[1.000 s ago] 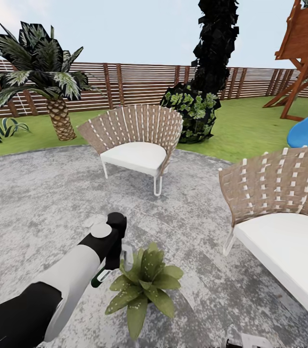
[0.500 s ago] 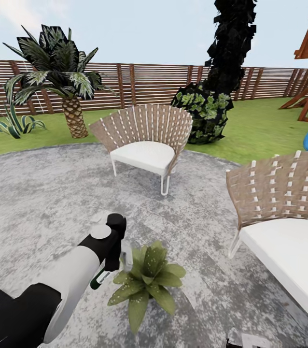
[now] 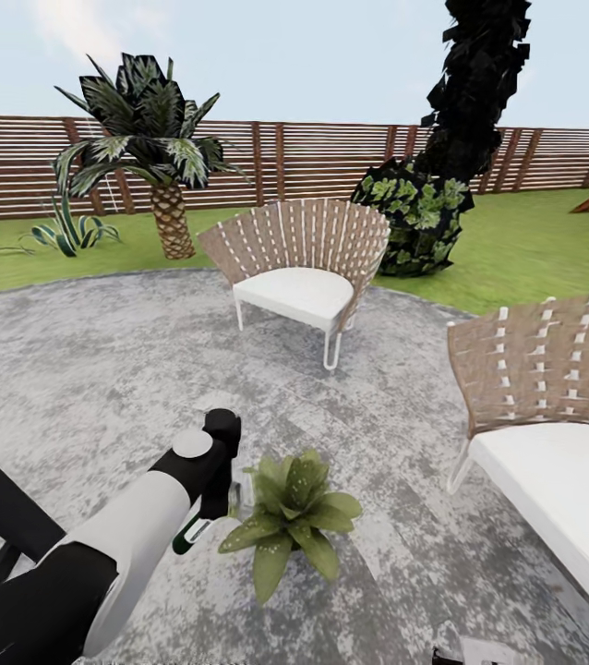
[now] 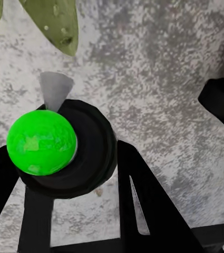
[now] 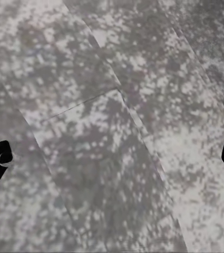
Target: Pick up the pesticide atomizer in the garden and spray insectifuge to fully cover both potted plants in the garden.
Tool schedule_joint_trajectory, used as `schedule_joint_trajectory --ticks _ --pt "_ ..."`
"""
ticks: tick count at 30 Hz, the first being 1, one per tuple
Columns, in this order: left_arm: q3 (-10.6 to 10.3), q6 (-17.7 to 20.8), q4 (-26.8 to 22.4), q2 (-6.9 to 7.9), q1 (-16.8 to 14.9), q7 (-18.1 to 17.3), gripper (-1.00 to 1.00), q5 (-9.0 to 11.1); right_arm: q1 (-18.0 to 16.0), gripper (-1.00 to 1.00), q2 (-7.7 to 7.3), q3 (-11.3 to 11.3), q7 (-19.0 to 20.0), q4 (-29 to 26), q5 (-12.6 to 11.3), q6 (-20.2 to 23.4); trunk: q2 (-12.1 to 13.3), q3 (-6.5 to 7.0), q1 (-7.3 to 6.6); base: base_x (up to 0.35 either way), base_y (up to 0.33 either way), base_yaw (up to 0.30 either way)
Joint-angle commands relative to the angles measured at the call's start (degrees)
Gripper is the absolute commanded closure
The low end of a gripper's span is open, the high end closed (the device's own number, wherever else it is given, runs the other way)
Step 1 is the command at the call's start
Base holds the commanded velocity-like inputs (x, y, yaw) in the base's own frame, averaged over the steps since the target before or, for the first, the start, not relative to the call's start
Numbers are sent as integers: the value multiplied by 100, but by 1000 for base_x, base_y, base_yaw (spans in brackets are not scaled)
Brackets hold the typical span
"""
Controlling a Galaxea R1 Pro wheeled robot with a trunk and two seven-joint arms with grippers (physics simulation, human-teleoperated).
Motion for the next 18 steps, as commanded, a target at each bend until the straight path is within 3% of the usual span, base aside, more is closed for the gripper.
schedule_joint_trajectory --ticks 1,4,7,10,13,15,17,18 --pt "4 61 0 12 6 -37 100 -26 -3 -100 -1 16 6 2 -51 -26 -2 -5 -1 -1 0 277" --pt "27 85 33 36 100 -37 100 -5 -4 -100 -1 14 6 2 -51 -26 -2 -5 -1 0 0 197" --pt "42 397 66 43 434 -37 100 43 -3 -100 -9 10 6 2 -51 -26 -2 -5 -1 0 0 29" --pt "54 476 59 38 727 -16 100 64 -4 -100 -11 9 10 6 -45 -26 -2 -5 -1 0 0 4" --pt "126 497 88 44 900 375 100 266 -4 -100 -23 16 19 10 -37 -26 -2 -5 -1 0 0 0" --pt "344 498 102 65 939 567 100 495 -1 -100 -26 17 22 10 -34 -26 -2 -5 -1 0 0 0" --pt "747 494 121 111 1088 1039 100 623 -2 -100 -27 19 23 10 -28 -26 -2 -5 -1 0 0 0" --pt "822 493 121 115 1148 1149 100 633 -3 -100 -27 19 23 10 -27 -26 -2 -5 -1 0 0 0"
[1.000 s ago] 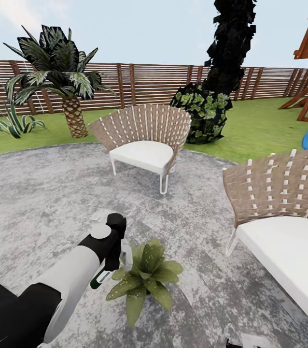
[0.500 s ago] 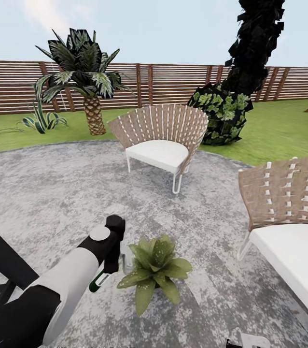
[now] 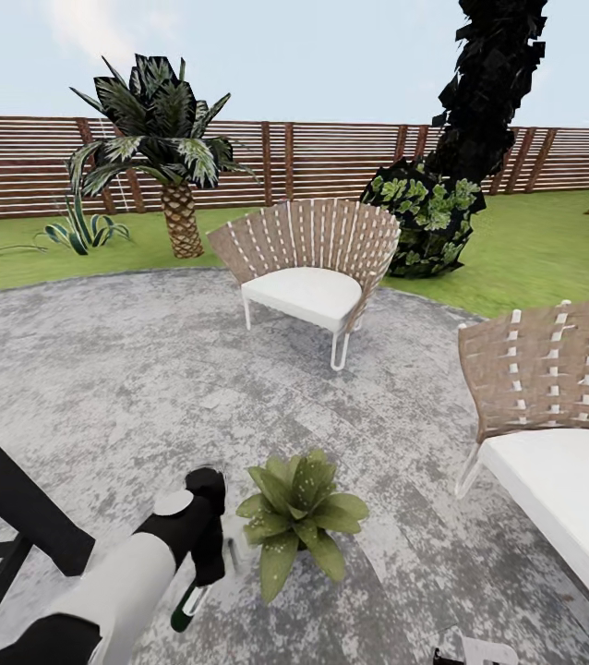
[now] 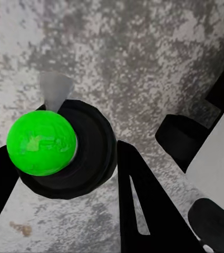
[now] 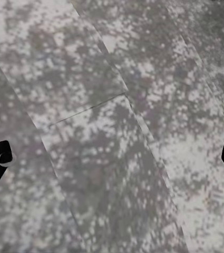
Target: Pick up the pesticide atomizer in the garden and spray insectifuge to fully cover both potted plants in the garden.
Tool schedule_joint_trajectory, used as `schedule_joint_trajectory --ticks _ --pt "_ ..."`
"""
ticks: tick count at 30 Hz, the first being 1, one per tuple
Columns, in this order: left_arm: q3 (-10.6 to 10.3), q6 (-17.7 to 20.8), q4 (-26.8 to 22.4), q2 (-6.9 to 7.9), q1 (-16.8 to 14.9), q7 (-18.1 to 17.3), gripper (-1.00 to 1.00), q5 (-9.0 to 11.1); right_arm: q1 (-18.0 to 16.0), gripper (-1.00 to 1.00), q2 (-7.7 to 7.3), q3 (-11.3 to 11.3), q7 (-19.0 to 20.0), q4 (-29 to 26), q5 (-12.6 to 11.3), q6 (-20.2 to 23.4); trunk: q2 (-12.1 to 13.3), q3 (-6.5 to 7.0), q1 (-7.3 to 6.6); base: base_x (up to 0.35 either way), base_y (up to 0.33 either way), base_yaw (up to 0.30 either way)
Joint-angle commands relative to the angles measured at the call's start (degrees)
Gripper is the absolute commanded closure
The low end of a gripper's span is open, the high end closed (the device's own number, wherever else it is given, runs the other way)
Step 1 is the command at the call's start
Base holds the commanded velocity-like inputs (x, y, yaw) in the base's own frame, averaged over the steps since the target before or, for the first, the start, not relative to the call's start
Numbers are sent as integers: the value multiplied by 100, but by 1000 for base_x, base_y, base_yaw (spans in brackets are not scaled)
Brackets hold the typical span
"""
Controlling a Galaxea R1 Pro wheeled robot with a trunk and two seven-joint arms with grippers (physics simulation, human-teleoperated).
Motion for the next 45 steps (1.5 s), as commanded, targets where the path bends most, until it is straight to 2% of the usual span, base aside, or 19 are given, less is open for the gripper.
schedule_joint_trajectory --ticks 1,4,7,11,15,17,26,28,29,30,31,32,34,37,39,42,45 --pt "89 60 -6 8 69 95 100 -16 -3 -100 0 16 5 4 -48 -26 -2 -5 -1 0 0 0" --pt "295 62 -6 75 131 235 100 -7 -4 -100 0 15 6 4 -51 -23 -2 -5 -1 0 0 0" --pt "666 60 -16 150 219 339 100 -12 -4 -100 0 15 -2 4 -55 -18 -2 -5 -1 0 0 0" --pt "830 64 -17 186 286 730 100 10 -4 -100 6 15 -3 4 -56 -17 -2 -5 -1 0 0 38" --pt "1134 60 -70 176 290 792 100 21 -3 -100 9 15 -6 4 -59 -17 -2 -5 -1 0 -43 205" --pt "1194 60 -50 188 293 798 100 21 -2 -100 2 15 -4 4 -60 -17 -2 -5 -1 -35 -220 67" --pt "1216 61 -33 198 300 809 100 23 -4 -100 6 15 -11 4 -64 -21 -2 6 -1 -258 -121 -92" --pt "1218 64 -33 256 307 809 100 20 -4 -100 17 15 -12 -3 -68 -23 -2 6 -1 -119 -4 -14" --pt "1312 63 -22 444 310 843 100 40 -4 -100 17 15 -12 -4 -72 -21 -2 6 -1 -21 -1 -3" --pt "1567 61 -15 573 310 927 100 63 -4 -100 17 15 -12 -5 -73 -19 -2 6 -1 -9 0 -1" --pt "1736 59 -12 618 311 996 100 71 -4 -100 19 15 -12 -5 -73 -18 -2 6 -1 -6 0 -1" --pt "2176 45 -2 665 311 1386 100 81 -4 -100 18 15 -3 0 -68 -20 -2 6 -1 0 0 0" --pt "2255 46 1 615 311 1550 100 94 -3 -100 12 15 3 3 -60 -18 -2 6 -1 0 0 0" --pt "2277 50 3 405 311 1609 100 94 -3 -100 9 15 5 4 -62 -18 -2 6 -1 0 0 0" --pt "2281 51 -2 317 311 1626 100 93 -4 -100 9 15 5 4 -64 -23 -2 6 -1 0 0 0" --pt "2302 51 -11 310 311 1633 100 86 -4 -100 9 15 6 4 -64 -25 -2 6 -1 0 0 0" --pt "2319 51 -8 427 310 1635 100 80 -4 -100 16 15 6 1 -65 -26 -2 6 -1 0 0 0"
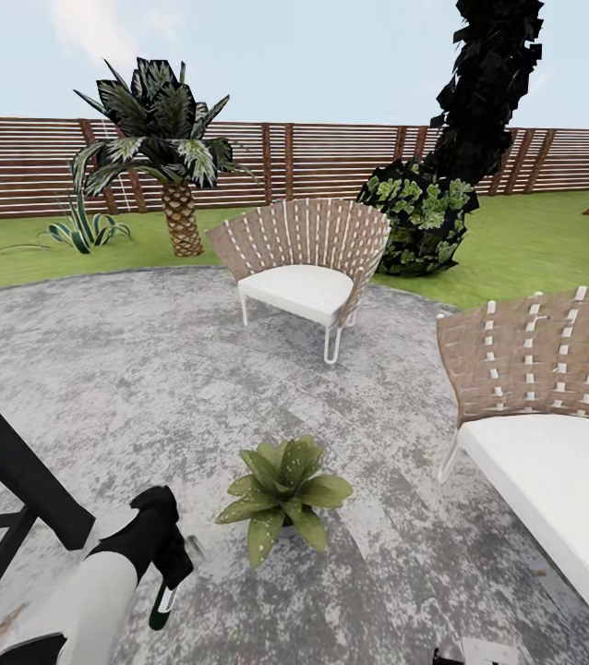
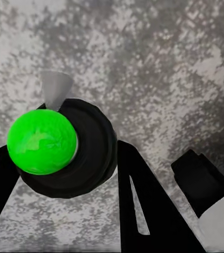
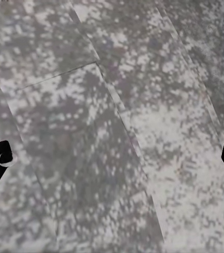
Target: Pick up the pesticide atomizer in the garden and spray insectifuge to fully cover both potted plants in the garden.
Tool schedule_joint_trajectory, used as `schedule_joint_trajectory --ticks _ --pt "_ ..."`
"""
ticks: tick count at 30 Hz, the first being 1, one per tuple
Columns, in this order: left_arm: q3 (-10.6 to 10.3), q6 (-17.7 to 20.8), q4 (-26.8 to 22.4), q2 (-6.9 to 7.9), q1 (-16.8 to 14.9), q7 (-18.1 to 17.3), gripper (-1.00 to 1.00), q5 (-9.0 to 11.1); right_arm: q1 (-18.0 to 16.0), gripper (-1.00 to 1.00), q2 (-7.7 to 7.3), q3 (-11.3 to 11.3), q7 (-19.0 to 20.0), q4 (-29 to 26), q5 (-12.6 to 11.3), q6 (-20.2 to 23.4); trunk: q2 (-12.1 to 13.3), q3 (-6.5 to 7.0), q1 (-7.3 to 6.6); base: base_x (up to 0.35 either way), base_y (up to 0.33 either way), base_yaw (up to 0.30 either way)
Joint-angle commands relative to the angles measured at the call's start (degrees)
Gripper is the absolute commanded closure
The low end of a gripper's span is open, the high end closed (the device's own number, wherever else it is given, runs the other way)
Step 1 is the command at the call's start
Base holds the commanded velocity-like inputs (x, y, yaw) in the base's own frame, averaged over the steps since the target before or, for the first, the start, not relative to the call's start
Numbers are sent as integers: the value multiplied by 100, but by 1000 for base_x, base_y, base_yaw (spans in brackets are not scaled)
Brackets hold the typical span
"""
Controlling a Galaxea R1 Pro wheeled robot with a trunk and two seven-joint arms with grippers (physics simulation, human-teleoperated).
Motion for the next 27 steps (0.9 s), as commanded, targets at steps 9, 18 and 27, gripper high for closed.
schedule_joint_trajectory --ticks 9,18,27 --pt "57 49 -6 160 -2 -31 100 12 -3 -100 -7 23 11 6 -38 -23 -2 -5 -1 0 -31 0" --pt "29 49 -52 120 -7 -45 100 10 -3 -100 0 32 24 8 -26 -21 -2 -5 -1 -140 -151 0" --pt "-1219 854 -21 -620 -925 -1592 100 -97 -2 -100 -5 25 21 6 -27 -16 -2 28 -1 -16 -4 -124"
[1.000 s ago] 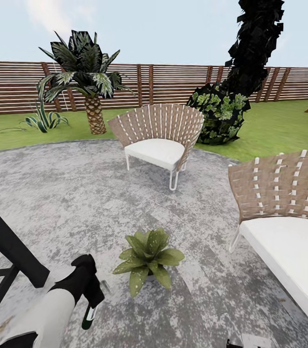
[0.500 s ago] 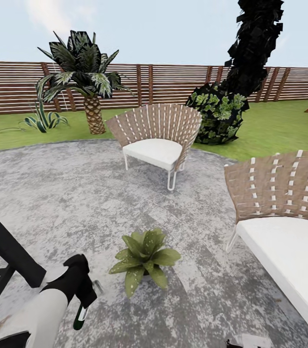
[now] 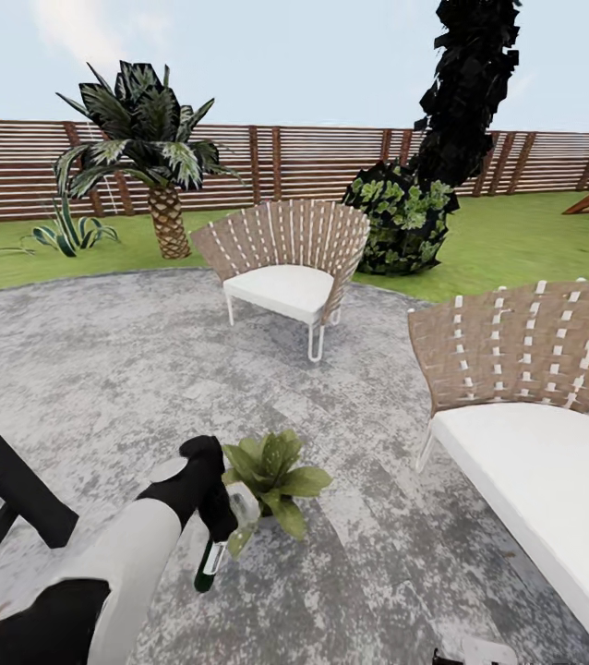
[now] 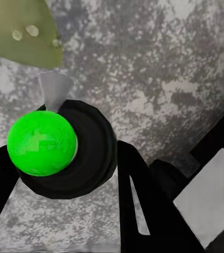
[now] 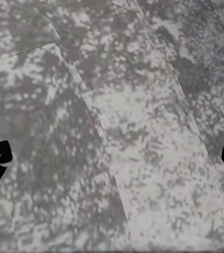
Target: Pick up the pesticide atomizer in the garden and spray insectifuge to fully cover both potted plants in the garden.
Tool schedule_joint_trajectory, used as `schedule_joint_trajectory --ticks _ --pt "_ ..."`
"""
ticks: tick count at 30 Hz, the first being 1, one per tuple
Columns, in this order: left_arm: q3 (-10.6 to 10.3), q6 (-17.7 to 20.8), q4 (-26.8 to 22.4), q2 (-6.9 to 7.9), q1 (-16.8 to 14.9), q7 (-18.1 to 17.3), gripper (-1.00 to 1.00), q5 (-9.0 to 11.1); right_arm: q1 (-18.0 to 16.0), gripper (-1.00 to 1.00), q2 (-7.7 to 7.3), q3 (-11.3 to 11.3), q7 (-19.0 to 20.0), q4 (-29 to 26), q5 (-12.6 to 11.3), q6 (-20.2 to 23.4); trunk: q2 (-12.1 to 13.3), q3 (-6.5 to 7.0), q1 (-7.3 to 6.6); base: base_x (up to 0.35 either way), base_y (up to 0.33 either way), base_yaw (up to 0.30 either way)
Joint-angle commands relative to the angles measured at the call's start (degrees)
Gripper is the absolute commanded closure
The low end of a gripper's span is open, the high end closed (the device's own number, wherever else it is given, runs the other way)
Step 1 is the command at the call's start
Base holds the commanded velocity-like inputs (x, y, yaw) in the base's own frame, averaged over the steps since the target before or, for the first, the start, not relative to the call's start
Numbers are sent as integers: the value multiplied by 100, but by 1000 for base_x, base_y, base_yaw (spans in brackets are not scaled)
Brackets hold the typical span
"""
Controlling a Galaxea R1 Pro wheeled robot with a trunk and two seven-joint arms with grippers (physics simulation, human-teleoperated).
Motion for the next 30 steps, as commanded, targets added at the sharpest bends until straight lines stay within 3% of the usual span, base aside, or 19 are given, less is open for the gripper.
schedule_joint_trajectory --ticks 1,5,11,18,21,30 --pt "-314 249 -46 -42 -60 -445 100 -73 -5 -100 1 16 8 5 -47 -23 -2 0 0 0 0 -193" --pt "-537 703 -85 -67 -100 -709 100 -61 -6 -100 7 17 17 5 -46 -22 -2 23 0 0 0 -194" --pt "-557 778 -51 -125 -105 -743 100 -57 -6 -100 7 16 13 6 -46 -25 -2 57 0 0 0 -194" --pt "-596 761 17 -10 127 -663 100 -93 -6 -100 9 24 24 13 -40 -19 -2 73 0 0 0 -77" --pt "-587 759 8 52 385 -531 100 -145 -5 -100 21 25 26 14 -38 -18 -2 73 0 0 0 -2" --pt "-524 863 -89 44 414 84 100 -146 -4 -100 24 25 26 14 -37 -18 -2 74 0 0 0 -21"
